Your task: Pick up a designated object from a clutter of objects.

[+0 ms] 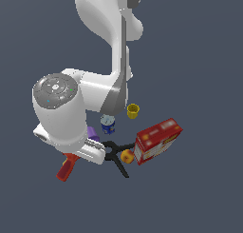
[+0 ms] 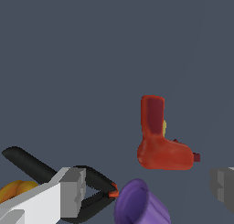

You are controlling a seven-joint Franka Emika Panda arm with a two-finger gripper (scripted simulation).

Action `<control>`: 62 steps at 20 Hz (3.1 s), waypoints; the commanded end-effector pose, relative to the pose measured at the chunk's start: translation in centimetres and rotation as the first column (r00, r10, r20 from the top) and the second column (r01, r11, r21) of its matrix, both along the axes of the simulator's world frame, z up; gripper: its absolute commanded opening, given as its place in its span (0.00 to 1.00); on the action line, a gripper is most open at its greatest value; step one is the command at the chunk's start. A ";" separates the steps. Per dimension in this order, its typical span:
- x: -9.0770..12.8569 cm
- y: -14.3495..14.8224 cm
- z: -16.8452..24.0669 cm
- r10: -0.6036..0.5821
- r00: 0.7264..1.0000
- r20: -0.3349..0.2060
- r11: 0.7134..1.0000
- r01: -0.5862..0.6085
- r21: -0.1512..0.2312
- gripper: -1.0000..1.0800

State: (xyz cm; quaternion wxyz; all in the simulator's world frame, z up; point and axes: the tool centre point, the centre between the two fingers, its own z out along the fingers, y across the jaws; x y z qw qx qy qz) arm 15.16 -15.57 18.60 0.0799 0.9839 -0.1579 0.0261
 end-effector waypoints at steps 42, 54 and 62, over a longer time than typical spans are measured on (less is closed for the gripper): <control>3.1 -9.4 -16.5 -0.118 0.993 0.014 0.984 0.119 -0.131 0.00; 3.0 -9.1 -16.0 -0.117 0.993 0.016 0.984 0.118 -0.130 0.00; 2.2 -7.9 -14.7 -0.117 0.993 0.016 0.984 0.118 -0.130 0.00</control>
